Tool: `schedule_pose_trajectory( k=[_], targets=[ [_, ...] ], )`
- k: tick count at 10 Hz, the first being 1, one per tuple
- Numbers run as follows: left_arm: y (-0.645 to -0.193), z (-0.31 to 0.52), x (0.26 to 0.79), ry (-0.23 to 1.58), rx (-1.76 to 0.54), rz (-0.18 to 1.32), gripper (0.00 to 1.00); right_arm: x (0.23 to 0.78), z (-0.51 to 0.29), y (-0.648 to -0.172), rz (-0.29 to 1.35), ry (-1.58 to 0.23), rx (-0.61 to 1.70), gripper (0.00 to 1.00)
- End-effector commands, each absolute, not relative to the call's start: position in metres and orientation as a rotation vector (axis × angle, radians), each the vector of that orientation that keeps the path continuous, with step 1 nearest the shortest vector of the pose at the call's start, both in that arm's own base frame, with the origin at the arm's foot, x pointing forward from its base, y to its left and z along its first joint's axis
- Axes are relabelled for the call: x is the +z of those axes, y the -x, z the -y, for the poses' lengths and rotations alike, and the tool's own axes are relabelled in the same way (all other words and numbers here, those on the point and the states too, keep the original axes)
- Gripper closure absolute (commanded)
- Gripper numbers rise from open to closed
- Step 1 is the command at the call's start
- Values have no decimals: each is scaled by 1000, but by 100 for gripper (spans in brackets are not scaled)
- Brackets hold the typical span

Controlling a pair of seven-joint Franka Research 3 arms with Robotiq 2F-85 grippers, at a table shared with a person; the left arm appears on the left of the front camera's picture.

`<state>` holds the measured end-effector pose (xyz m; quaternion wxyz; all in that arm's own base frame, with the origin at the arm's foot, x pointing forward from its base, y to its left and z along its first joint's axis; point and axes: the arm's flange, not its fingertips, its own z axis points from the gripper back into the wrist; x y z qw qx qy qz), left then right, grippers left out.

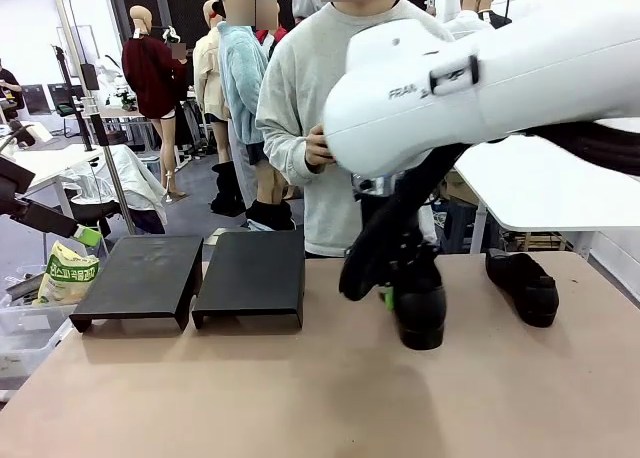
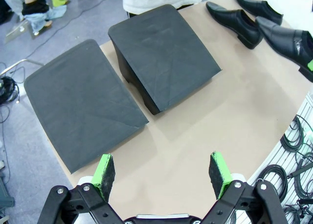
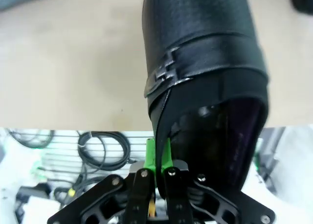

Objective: Organize the shoes by placing them on the stand.
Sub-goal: Pick up one Shoe and place it in the middle of the table.

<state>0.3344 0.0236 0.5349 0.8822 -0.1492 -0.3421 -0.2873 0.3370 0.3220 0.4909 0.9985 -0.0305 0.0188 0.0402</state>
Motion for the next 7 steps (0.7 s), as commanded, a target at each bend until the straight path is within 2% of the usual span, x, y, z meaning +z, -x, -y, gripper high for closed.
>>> schedule_pose_trajectory(
  k=[1,7],
  targets=[
    [-335,-26,534,319,-605,715,0,484,-335,-345,-94,4,103,100],
    [-335,-26,534,319,-605,715,0,409,-360,-352,-152,5,199,100]
  ],
)
